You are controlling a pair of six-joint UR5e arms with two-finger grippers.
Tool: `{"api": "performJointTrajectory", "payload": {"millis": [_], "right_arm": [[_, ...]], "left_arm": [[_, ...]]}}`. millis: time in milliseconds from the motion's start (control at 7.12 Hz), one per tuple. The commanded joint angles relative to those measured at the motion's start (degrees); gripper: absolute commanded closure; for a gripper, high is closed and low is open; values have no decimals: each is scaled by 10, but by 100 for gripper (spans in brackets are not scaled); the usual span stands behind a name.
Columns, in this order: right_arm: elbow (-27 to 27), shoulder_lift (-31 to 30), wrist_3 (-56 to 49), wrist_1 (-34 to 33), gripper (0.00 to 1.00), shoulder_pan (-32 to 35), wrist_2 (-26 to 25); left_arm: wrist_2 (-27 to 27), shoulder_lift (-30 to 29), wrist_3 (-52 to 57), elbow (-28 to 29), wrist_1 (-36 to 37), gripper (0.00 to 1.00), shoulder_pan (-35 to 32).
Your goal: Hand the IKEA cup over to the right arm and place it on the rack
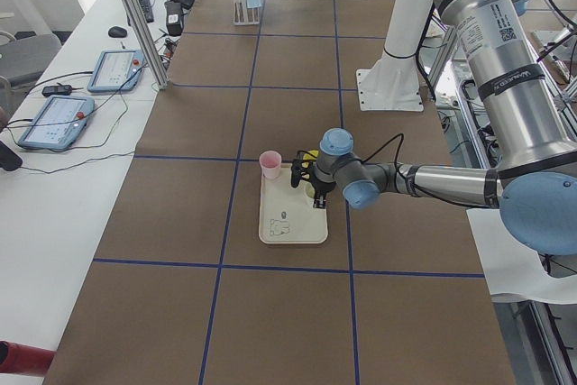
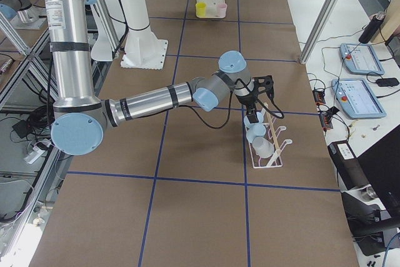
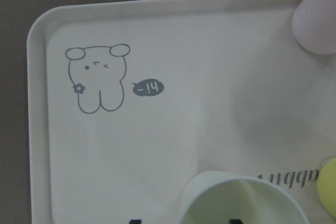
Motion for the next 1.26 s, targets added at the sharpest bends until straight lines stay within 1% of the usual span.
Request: {"api": "performJointTrajectory", "payload": {"millis": [0,140,281,421,561,702,842,982,1123], "right_arm": [[0,0,0,1,1,0,-2],[3,3,0,1,1,-3,-3],[4,9,9,2,1,-18,-6],[6,19,42,4,1,-42,-14],[8,38,88,4,1,-66,-22],[11,65,144,4,1,-98,-25],[14,102,216,4,1,-132,-31],[27,127,280,4,1,-171,-35],[55,142,330,4,1,-203,-32]], "left_arm": [[-1,3,3,-11,0,100,-4],[0,43,3,-46,3,100,-11],[2,82,3,-89,3,100,-54],[-11,77,7,-99,5,100,-147],[-57,75,33,-108,3,100,-182],[-78,45,29,-119,3,100,-203],[-78,-5,-4,-116,22,100,-202],[-81,-81,-63,-119,62,100,-201],[-133,-156,-142,-119,55,100,-198]]}}
